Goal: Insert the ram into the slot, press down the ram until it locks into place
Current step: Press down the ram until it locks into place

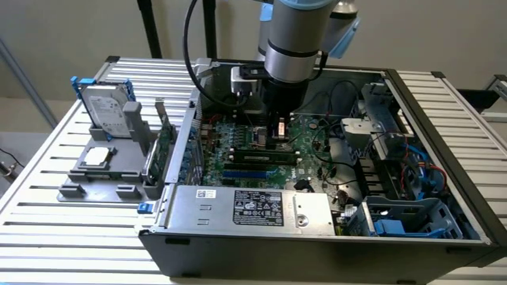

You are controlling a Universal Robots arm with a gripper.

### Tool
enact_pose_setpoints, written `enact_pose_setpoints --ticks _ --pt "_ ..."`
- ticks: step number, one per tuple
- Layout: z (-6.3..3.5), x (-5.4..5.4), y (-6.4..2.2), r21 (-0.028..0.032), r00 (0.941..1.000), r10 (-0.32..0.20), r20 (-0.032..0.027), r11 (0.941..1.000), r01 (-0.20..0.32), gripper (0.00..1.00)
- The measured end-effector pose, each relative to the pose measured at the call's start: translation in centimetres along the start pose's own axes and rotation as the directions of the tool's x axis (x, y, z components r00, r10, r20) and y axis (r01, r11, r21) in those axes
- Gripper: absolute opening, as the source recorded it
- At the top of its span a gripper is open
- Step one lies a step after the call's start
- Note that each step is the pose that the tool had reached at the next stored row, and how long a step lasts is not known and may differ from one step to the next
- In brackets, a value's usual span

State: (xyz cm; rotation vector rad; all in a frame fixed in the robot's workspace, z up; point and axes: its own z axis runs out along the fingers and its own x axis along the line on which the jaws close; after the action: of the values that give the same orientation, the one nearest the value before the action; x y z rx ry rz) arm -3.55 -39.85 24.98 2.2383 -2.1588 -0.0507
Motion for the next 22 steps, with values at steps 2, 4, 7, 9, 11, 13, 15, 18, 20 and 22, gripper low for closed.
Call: enact_pose_setpoints --ticks 2,4,7,9,11,13,15,18,20,22 --pt "0.00 0.0 0.00 0.0000 1.0000 0.000 0.0000 1.0000 0.000 0.11" --pt "0.00 0.0 0.00 0.0000 1.0000 0.000 0.0000 1.0000 0.000 0.11" --pt "0.00 0.0 0.00 0.0000 1.0000 0.000 0.0000 1.0000 0.000 0.11" --pt "0.00 0.0 0.00 0.0000 1.0000 0.000 0.0000 1.0000 0.000 0.11" --pt "0.00 0.0 0.00 0.0001 1.0000 0.000 0.0000 1.0000 0.000 0.11" --pt "0.10 0.0 0.07 0.0003 1.0000 0.000 -0.0001 1.0000 0.000 0.11" --pt "0.45 0.0 0.20 0.0008 1.0000 0.000 -0.0001 1.0000 0.000 0.11" --pt "1.00 -0.1 0.28 0.0021 1.0000 0.000 -0.0001 1.0000 0.000 0.11" --pt "1.38 -0.1 0.30 0.0038 1.0000 0.000 0.0000 1.0000 0.000 0.11" --pt "1.74 -0.2 0.31 0.0058 1.0000 0.000 -0.0001 1.0000 0.000 0.11"
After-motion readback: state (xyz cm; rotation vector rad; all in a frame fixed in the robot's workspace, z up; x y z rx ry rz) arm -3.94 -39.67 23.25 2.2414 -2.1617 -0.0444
